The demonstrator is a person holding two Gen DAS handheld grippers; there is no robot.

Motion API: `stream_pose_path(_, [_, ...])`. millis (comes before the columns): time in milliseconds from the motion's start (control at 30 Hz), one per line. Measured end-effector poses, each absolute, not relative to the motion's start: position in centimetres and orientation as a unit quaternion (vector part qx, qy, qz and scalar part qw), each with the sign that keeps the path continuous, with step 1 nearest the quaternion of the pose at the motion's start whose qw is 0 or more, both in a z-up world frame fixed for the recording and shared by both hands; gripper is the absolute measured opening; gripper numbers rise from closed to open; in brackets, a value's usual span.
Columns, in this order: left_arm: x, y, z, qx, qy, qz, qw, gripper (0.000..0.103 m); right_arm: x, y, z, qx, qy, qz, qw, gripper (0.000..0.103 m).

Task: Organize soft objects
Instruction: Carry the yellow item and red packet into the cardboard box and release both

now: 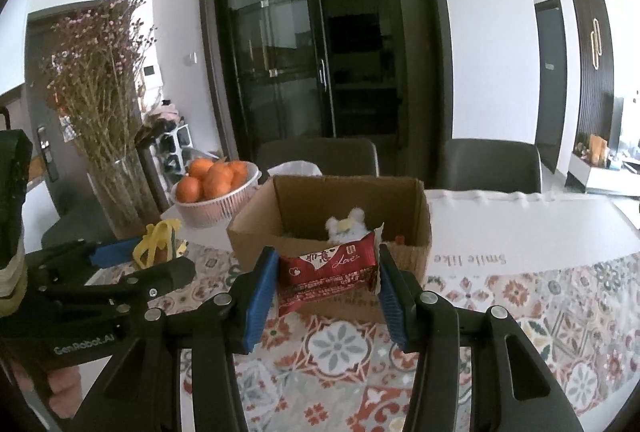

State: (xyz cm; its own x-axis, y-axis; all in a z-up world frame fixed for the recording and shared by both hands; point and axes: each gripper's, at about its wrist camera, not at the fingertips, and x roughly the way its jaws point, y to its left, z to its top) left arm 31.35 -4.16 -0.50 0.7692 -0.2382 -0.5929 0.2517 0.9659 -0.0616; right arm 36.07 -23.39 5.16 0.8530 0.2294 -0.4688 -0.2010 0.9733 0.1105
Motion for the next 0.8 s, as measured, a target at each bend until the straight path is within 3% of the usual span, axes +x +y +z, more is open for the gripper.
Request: stream_pose_path(800, [40.3,-6.5,0.5,0.036,0.297,-0.133,0.945,0.062,44.6,-24.4,6.0,0.021,0.240,0.112,0.964,0.049])
